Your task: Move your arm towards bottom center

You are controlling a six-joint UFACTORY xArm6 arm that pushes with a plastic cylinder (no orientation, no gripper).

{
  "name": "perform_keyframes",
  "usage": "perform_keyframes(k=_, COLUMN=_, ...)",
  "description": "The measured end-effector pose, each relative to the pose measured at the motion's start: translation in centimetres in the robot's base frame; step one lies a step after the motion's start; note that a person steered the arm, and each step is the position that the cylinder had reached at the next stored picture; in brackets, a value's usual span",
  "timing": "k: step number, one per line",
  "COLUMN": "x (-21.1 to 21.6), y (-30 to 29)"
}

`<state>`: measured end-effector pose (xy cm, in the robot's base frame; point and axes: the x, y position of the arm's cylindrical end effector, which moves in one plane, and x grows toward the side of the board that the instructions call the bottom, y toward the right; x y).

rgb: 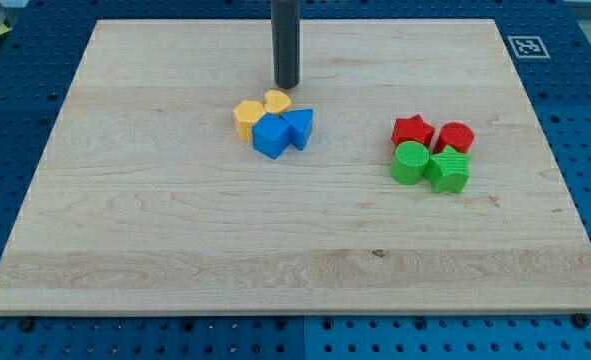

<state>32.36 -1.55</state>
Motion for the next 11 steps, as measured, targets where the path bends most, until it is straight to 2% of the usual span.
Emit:
perform_keyframes(k=2, x=1.9, y=4.5)
perform_keyframes(k=4, x=7.6, y=5.0)
perform_keyframes(k=9, x=18.4, y=8.5)
perform_keyframes(k=11, x=18.6, y=8.7)
